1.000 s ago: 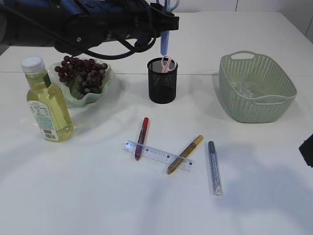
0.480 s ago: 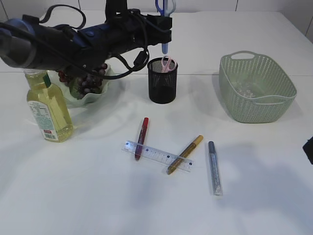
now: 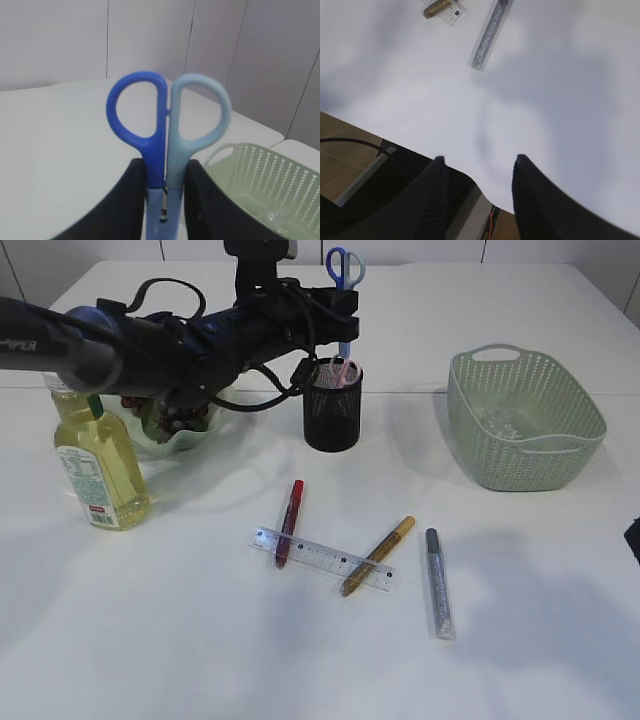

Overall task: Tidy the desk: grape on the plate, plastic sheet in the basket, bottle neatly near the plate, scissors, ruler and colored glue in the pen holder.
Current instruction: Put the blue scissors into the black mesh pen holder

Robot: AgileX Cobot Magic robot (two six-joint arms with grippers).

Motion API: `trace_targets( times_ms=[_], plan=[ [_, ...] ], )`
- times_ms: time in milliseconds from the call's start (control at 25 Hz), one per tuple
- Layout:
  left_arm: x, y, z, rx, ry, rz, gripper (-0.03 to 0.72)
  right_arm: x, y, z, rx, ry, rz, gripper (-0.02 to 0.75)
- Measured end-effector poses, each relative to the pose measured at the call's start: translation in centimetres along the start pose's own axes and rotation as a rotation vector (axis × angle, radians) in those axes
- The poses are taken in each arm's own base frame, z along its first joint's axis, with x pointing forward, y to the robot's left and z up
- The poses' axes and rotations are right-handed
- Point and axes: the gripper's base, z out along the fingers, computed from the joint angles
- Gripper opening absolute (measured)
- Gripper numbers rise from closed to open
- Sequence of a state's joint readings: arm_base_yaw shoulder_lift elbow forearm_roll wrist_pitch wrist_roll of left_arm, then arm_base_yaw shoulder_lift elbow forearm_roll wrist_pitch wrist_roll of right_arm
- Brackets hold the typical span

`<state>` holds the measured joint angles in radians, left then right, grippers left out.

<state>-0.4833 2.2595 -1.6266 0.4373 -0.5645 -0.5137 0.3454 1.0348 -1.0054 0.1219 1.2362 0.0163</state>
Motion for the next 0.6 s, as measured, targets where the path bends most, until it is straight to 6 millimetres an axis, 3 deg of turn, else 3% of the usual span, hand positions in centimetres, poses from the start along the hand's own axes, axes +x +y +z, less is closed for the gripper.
trace_targets(
  times_ms=[200, 600],
  plan=[
    [0.4, 0.4, 0.8, -0.006, -0.012, 0.003, 0.159, 0.0, -0.1, 0.0, 0.008, 0.0, -0.003, 0.349],
    [1.9, 3.2, 0.7, -0.07, 0.009, -0.026, 0.159, 0.0, -0.2, 0.0, 0.022, 0.0, -0.008, 0.349]
  ],
)
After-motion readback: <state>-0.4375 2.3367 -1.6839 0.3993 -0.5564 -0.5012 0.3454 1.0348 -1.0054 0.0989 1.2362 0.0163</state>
